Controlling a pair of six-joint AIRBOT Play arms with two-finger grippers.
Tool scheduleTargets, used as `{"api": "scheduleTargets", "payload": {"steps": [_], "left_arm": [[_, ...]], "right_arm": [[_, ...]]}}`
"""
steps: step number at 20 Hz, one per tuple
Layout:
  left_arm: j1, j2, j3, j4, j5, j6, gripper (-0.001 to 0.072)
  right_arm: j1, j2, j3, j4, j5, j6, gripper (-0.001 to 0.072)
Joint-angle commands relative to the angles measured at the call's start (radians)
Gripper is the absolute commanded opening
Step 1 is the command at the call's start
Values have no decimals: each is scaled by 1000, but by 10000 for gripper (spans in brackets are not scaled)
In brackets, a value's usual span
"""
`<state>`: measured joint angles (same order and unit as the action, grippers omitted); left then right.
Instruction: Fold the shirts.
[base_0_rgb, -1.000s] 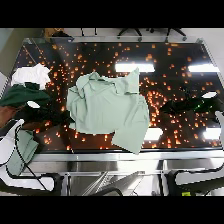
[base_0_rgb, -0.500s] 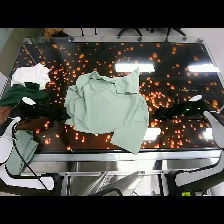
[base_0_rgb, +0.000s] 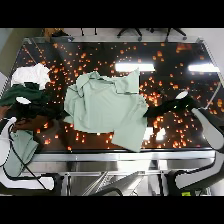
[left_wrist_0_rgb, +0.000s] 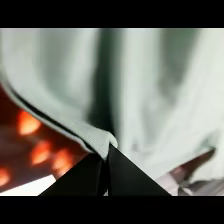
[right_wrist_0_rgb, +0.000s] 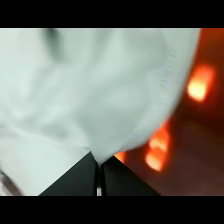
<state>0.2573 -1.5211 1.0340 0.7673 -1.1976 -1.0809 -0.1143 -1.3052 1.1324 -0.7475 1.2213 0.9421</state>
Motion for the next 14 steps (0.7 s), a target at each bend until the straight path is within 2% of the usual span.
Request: {"api": "scheduleTargets", "payload": {"steps": [1, 4, 7, 9, 11, 13, 14], "left_arm": [[29, 161, 105, -254, -80, 78, 8], [100, 378, 367, -449, -129, 77, 9], [179, 571, 577, -577, -51, 56, 9], [254, 683, 668, -576, 16, 39, 9], [378, 766, 730, -575, 30, 21, 9], [517, 819, 758, -546, 22, 11, 9], [541, 829, 758, -499, 24, -25, 9]], "right_arm": [[-46, 160, 202, 78, 50, -3, 23], [-159, 344, 476, 177, 8, -2, 23], [-229, 533, 601, 180, -109, -18, 23], [-253, 654, 608, 172, -241, -60, 23], [-260, 743, 609, 133, -349, -60, 23], [-260, 792, 609, 96, -403, -77, 23], [-260, 796, 609, 88, -404, -93, 23]]}}
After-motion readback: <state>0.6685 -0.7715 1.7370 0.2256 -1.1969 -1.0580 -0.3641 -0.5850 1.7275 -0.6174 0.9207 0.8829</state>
